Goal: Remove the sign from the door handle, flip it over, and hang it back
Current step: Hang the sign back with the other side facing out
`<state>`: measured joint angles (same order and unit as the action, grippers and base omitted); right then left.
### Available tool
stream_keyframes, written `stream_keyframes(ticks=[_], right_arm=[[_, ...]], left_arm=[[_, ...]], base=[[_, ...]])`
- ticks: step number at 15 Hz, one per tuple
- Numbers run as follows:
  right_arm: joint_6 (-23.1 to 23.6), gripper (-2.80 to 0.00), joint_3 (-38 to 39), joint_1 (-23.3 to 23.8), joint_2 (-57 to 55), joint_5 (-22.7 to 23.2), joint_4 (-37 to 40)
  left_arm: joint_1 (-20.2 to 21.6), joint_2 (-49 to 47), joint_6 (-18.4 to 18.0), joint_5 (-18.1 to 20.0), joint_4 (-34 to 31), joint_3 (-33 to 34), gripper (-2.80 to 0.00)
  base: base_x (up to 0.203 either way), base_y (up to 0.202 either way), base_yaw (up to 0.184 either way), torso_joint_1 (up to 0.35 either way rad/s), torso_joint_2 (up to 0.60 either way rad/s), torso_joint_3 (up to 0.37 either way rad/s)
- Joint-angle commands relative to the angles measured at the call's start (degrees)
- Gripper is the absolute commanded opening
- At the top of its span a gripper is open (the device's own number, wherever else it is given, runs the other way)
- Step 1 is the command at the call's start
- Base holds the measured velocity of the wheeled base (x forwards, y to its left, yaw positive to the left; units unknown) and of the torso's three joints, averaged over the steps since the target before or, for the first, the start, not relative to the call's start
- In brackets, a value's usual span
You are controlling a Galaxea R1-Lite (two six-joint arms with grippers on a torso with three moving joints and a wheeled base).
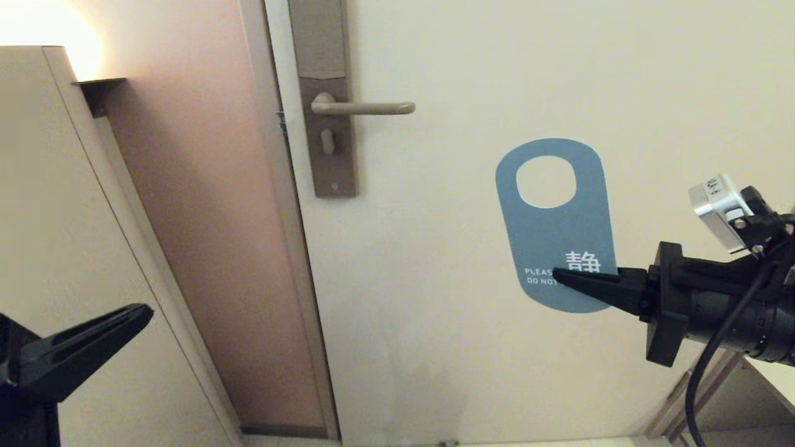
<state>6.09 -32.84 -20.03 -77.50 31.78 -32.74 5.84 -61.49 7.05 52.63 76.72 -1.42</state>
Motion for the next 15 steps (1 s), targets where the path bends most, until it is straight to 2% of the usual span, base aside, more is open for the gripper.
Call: stream_keyframes(ticks=[1, 3, 5, 6, 7, 8, 9, 10, 14, 15], right_arm=[[0.0, -2.80, 0.6, 0.0, 1.0, 0.2, -0.2], [0.0, -2.80, 0.7, 1.1, 1.3, 0.2, -0.2], [0.0, -2.80, 0.8, 2.3, 1.4, 0.2, -0.2], [0.0, -2.80, 0.7, 2.5, 1.3, 0.2, -0.2], [0.0, -2.80, 0.7, 2.7, 1.4, 0.2, -0.2], [0.1, -2.80, 0.7, 3.2, 1.4, 0.2, -0.2], [0.1, -2.80, 0.5, 3.8, 1.3, 0.2, -0.2], [0.1, -2.80, 0.4, 4.3, 1.4, 0.2, -0.2], [0.2, -2.80, 0.8, 5.5, 1.7, 0.2, -0.2], [0.2, -2.80, 0.8, 5.5, 1.7, 0.2, -0.2]], left_arm=[[0.0, 13.6, 0.1, -0.1, -8.5, 0.4, -2.80], [0.0, 25.7, 0.1, -0.5, -22.8, -0.7, -2.80], [0.0, 37.0, 0.1, -1.7, -40.4, -3.0, -2.80], [0.0, 41.7, -0.2, -3.6, -48.8, -4.2, -2.80], [0.0, 44.4, -0.7, -7.2, -54.3, -5.1, -2.80], [0.0, 45.6, -1.4, -13.6, -57.9, -5.8, -2.80], [0.0, 45.5, -2.0, -18.2, -59.5, -6.1, -2.80], [0.0, 45.5, -3.1, -21.8, -60.1, -6.1, -2.80], [-1.1, 45.5, -11.7, -38.1, -61.9, -1.9, -2.80], [-2.0, 45.6, -12.6, -41.3, -61.9, -1.1, -2.80]], base=[[0.000, 0.000, 0.000, 0.000, 0.00, 0.000], [0.000, 0.000, 0.000, 0.000, 0.00, 0.000], [0.000, 0.000, 0.000, 0.000, 0.00, 0.000], [0.000, 0.000, 0.000, 0.000, 0.00, 0.000], [0.000, 0.000, 0.000, 0.000, 0.00, 0.000], [0.000, 0.000, 0.000, 0.000, 0.00, 0.000], [0.000, 0.000, 0.000, 0.000, 0.00, 0.000], [0.000, 0.000, 0.000, 0.000, 0.00, 0.000], [0.000, 0.000, 0.000, 0.000, 0.00, 0.000], [0.000, 0.000, 0.000, 0.000, 0.00, 0.000]])
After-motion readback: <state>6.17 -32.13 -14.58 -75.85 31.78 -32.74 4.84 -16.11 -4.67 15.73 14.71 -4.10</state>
